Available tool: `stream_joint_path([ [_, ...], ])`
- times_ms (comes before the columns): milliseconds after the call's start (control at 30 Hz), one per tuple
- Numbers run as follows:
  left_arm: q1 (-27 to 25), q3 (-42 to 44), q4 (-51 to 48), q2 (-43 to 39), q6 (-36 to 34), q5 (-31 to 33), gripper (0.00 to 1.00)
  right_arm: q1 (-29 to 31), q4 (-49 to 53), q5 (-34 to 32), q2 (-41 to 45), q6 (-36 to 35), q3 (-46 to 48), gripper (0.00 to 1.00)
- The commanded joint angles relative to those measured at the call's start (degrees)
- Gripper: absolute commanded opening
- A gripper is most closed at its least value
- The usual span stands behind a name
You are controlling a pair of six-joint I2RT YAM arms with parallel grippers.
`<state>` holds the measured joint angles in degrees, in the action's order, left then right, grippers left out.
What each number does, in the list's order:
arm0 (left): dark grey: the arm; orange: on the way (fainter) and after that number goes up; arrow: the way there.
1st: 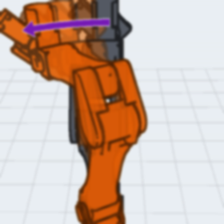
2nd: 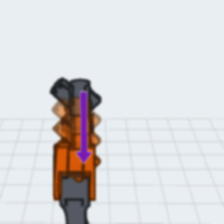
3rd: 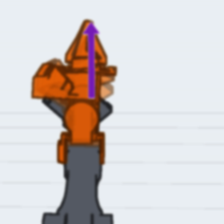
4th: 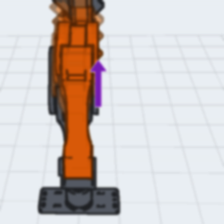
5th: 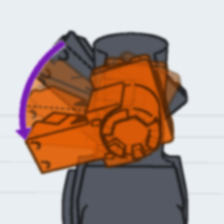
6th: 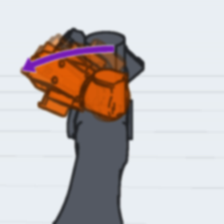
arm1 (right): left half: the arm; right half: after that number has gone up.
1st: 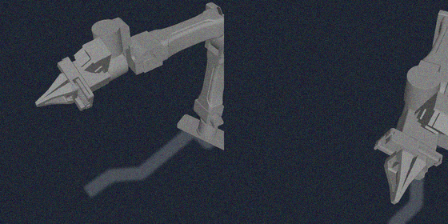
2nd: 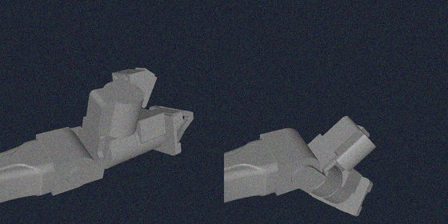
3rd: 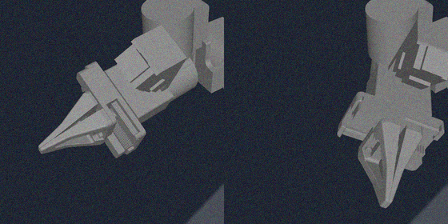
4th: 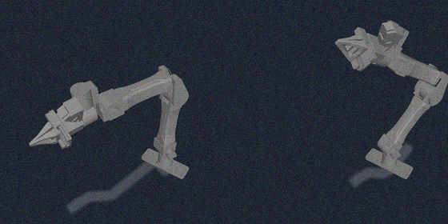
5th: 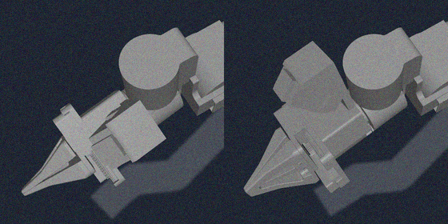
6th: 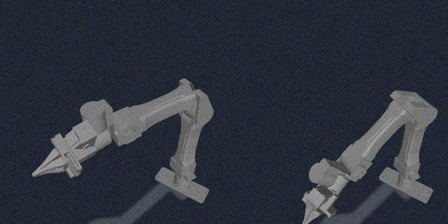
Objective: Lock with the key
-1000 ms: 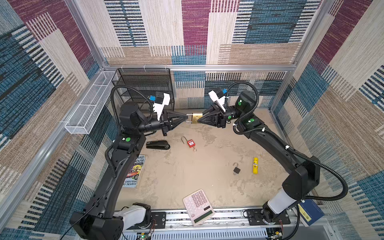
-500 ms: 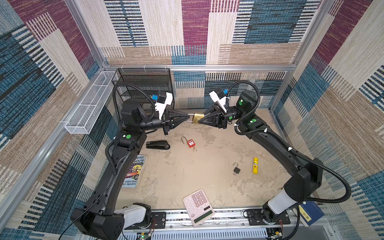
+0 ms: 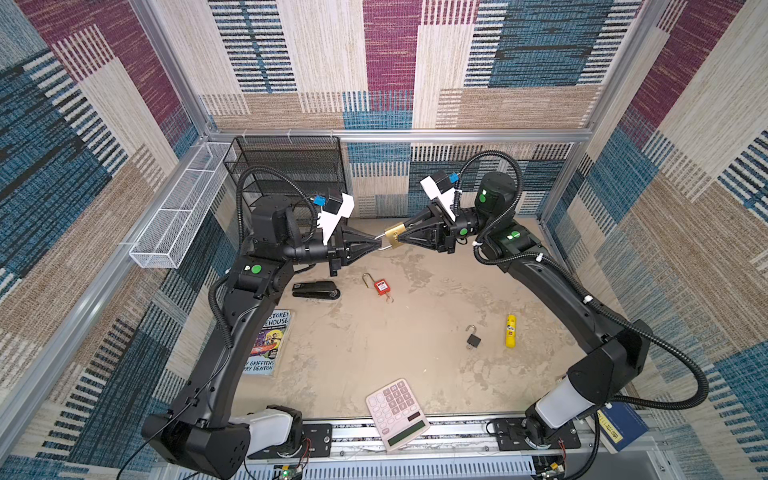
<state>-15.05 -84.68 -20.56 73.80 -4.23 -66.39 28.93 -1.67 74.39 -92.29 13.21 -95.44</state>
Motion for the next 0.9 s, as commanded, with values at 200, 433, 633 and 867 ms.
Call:
stream_joint_path([
  [200, -0.7, 3.0, 6.6, -0.7, 0.7, 0.0, 0.00, 1.7, 0.5, -0.3, 0.0, -1.5, 1.0, 0.00],
  [433, -0.6, 0.4, 7.9, -0.7, 2.0, -0.1, 0.00, 1.5, 3.6, -1.3, 0.6, -4.4, 3.0, 0.00],
  [633, -0.5, 1.2, 10.9, -0.5, 5.1, -1.2, 0.00, 1.4, 4.1, -1.2, 1.1, -4.8, 3.5, 0.00],
  [867, -0.5, 1.1, 11.9, -1.4, 6.0, -0.9, 0.00, 1.0, 5.5, -0.6, 1.7, -5.9, 6.3, 0.00],
])
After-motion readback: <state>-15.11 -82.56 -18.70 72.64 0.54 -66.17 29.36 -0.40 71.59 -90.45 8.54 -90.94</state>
